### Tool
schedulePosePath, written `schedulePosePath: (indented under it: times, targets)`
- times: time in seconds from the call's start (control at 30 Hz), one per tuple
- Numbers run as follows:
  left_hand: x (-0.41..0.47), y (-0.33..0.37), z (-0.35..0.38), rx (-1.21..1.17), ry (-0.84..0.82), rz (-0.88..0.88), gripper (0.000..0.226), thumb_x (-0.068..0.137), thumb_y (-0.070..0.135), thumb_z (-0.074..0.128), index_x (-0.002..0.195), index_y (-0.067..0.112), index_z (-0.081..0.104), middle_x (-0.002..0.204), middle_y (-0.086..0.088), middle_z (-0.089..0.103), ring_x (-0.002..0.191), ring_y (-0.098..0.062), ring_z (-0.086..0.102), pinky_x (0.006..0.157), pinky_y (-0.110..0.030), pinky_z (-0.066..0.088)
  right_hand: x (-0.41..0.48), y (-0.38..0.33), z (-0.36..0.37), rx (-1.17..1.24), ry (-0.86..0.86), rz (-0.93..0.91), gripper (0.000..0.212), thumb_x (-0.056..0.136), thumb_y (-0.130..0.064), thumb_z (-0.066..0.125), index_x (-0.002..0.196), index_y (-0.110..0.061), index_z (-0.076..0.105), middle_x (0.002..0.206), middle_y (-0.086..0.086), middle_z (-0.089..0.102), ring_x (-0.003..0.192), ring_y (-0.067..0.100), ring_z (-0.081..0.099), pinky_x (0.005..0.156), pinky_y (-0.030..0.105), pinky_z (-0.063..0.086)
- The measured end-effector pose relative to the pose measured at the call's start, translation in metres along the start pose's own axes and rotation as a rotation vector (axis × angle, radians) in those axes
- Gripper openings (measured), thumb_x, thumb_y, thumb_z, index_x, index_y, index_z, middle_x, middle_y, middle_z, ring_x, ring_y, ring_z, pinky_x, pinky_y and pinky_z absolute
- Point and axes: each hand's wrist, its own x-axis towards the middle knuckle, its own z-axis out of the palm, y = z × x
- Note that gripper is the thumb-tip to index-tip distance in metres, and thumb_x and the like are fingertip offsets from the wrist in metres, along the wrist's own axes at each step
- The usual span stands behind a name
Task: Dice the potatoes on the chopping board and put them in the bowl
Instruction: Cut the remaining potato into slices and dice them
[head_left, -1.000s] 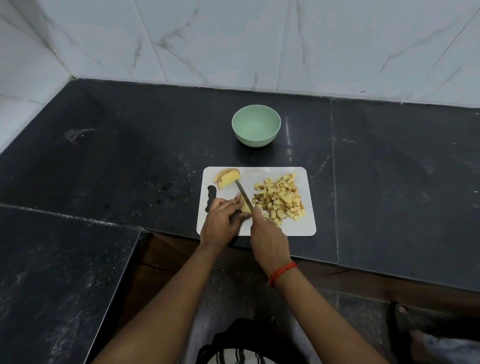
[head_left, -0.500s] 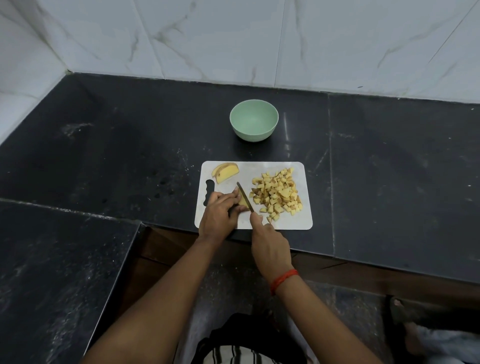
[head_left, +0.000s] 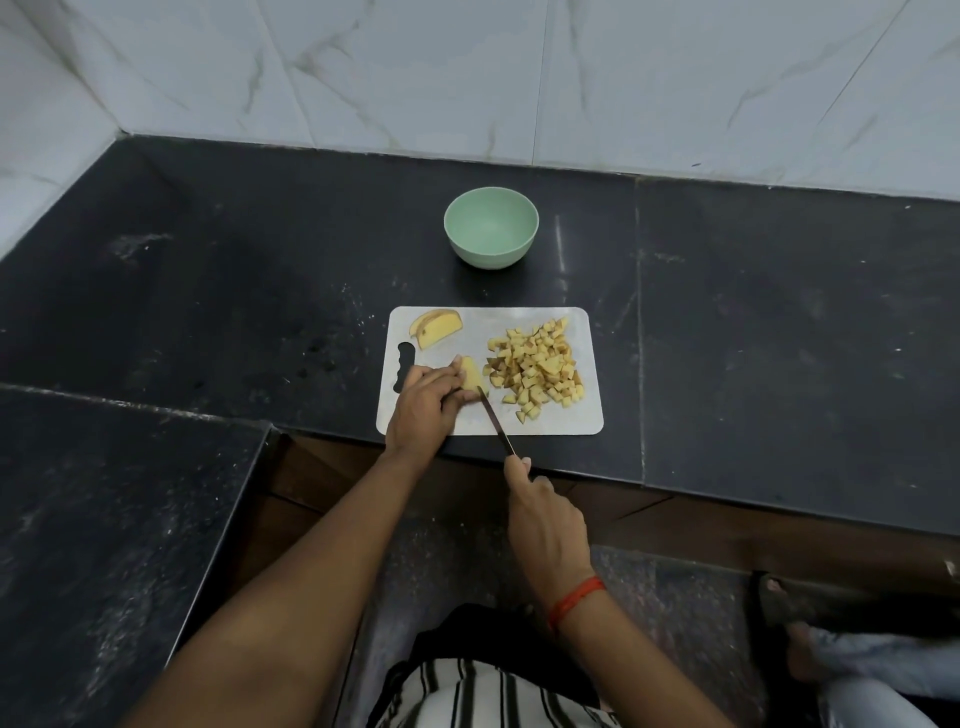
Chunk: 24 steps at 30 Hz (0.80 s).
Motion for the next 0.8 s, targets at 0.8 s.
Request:
schedulePosePath:
  times: [0.8]
  targets:
    - [-0.003,-0.006,0.002,0.04,0.084,0.026,0.015,0.095,0.013,0.069,0.106,0.011,0.079,0.106,-0.003,0.071,0.102,-0.019,0.057,0.085,-0.023,0.046,0.084,-0.027,-0.005,0.275,0.172,-0.083,0.035,0.104,-0.012,0.037,0.138,-0.017,0.034,0.093,0.013,0.066,0.078,0.033,0.064,0.06,0.037,0.04]
